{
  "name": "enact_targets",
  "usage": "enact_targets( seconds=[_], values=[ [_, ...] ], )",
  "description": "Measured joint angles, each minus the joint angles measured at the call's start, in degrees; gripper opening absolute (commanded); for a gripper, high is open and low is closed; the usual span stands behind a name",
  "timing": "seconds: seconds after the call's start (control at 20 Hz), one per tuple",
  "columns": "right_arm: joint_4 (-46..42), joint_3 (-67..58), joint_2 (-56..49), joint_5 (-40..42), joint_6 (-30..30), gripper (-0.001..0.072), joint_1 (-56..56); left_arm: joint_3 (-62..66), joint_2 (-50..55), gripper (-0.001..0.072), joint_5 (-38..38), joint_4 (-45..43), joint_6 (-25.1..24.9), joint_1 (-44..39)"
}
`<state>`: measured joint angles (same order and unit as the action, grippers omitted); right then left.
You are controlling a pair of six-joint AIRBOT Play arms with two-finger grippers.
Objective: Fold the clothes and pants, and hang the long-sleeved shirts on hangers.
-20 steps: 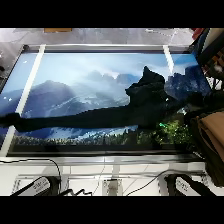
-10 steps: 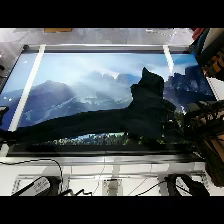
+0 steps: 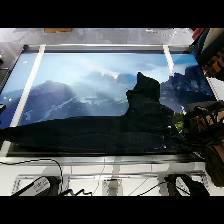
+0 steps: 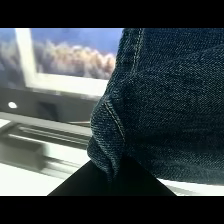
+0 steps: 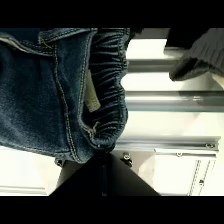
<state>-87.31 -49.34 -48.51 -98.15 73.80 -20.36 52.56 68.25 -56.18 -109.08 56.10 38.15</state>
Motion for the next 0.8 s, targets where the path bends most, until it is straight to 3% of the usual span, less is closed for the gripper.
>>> enact_targets(
  seconds=[0.2,0.3,0.35,0.65,0.7,0.75,0.8],
  values=[
    [-0.33,0.00,-0.02,-1.25,-0.02,0.0024,0.00,-0.13,1.05,0.0046,-2.60,-0.96,0.00,0.37],
    [-0.44,0.00,-0.02,-2.29,-0.02,0.0024,0.00,-0.15,1.95,0.0376,-4.00,-1.36,0.02,0.46],
    [-0.55,0.00,-0.02,-3.02,-0.02,0.0024,0.00,-0.15,2.45,0.0435,-4.79,-1.62,0.02,0.52],
    [-0.50,0.00,0.00,-5.95,0.00,0.0037,0.00,-0.17,5.60,0.0443,-9.97,-2.86,0.02,1.07],
    [-0.50,0.00,-0.02,-6.12,0.00,0.0141,0.00,-0.17,5.88,0.0443,-10.43,-3.26,0.02,1.22],
    [-0.55,0.00,0.00,-6.10,0.00,0.0398,0.00,-0.17,6.14,0.0442,-10.84,-3.45,0.04,1.31],
    [-0.66,0.00,0.00,-5.44,0.00,0.0590,0.00,-0.17,6.29,0.0443,-10.99,-3.58,0.04,1.36]
  ],
)
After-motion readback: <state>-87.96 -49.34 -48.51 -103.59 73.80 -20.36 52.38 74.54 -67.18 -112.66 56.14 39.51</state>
